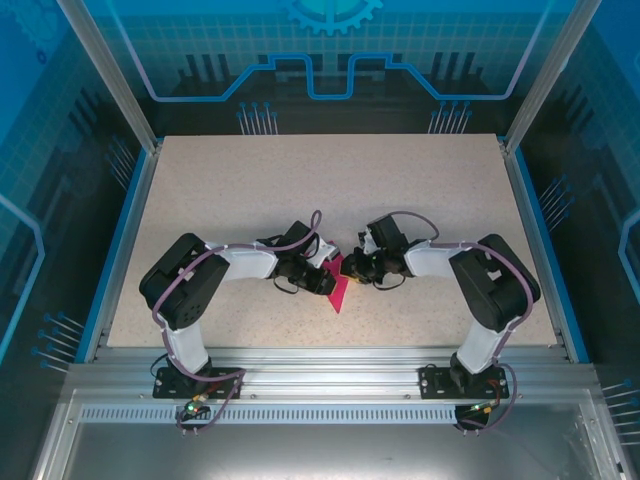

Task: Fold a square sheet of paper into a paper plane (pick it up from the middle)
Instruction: Third fold the triangle at the center of the table.

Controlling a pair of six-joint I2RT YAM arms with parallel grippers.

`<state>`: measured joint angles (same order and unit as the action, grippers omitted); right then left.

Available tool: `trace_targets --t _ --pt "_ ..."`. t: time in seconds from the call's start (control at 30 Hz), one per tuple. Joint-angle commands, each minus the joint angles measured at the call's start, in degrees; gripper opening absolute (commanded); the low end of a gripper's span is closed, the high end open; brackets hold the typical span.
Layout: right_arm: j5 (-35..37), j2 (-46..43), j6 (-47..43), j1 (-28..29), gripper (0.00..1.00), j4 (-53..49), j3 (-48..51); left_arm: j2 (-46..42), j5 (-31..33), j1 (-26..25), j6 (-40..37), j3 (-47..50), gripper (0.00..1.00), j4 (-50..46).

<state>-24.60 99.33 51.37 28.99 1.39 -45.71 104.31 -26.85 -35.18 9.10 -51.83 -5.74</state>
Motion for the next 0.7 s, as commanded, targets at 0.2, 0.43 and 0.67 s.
trace_targets --t 0.2,0.43,0.67 --pt "-4.63 -0.19 -2.41 -2.41 0.20 0.67 -1.74 2.30 0.85 0.11 0.91 -0.55 0.15 -3.40" --pt "-2.62 4.52 -2.97 -2.19 0.20 0.21 -2.53 2.22 0.88 0.16 0.88 -0.59 0.16 -3.52" --pt "3.59 5.98 -5.19 -0.70 0.18 -8.34 -5.56 0.47 1.49 0.13 1.99 -0.21 0.24 -3.85"
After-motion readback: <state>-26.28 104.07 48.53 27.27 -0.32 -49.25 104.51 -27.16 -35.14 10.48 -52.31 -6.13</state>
